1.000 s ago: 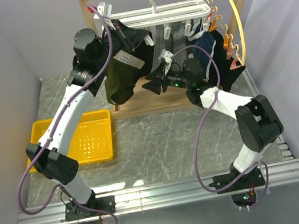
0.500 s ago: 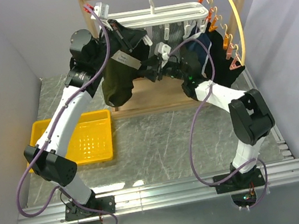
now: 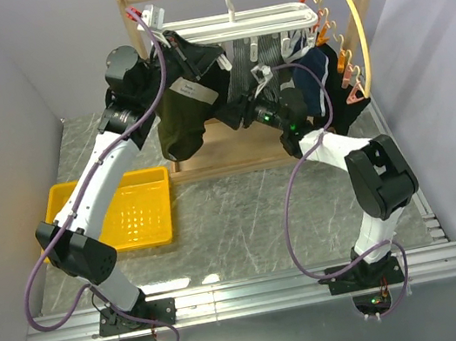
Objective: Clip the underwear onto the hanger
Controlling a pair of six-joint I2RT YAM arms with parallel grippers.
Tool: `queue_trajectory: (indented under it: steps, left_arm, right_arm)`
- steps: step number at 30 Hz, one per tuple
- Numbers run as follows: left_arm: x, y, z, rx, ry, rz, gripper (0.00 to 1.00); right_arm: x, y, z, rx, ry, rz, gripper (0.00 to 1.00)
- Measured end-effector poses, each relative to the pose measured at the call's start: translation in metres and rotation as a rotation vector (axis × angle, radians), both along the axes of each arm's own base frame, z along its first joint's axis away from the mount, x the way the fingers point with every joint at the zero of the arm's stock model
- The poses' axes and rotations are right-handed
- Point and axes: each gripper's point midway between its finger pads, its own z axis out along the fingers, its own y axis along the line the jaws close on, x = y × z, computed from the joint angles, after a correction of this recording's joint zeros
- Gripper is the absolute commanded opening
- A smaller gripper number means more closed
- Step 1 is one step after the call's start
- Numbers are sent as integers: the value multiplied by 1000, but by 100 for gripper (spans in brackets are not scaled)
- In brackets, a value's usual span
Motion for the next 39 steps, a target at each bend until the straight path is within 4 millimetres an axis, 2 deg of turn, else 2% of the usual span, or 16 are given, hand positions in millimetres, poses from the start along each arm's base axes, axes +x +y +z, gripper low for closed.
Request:
queue_trajectory:
  steps: [3,8,13,16,17,18,22,28,35,39]
  left_arm:
    - [0,0,0,-4,4,-2,0]
    - [0,2,0,-12,4,-7,0]
    - [1,5,1,-28,18,-16,0]
    - [2,9,0,-32,27,-19,0]
    - [2,9,0,-34,27,-21,0]
    - [3,11,0,-34,29,-20,0]
    - [5,16,-2,-33,34,-18,0]
    - [6,19,-4,-40,47,-20,0]
    - [6,20,-4,-46,45,-20,0]
    - [5,20,-3,-47,42,-20,0]
  right_arm:
    - [-3,1,10,56,27,22,68]
    - [4,-3,25,114,17,57,69]
    - [17,0,21,131,24,88,70]
    - [18,5,16,144,45,124,82]
    - [18,7,15,153,50,141,89]
    - [17,8,14,165,65,162,91]
    - [15,12,10,199,109,206,92]
    - [15,13,6,242,130,172,93]
    - [19,22,10,312,127,132,93]
    - [22,30,0,345,147,121,94]
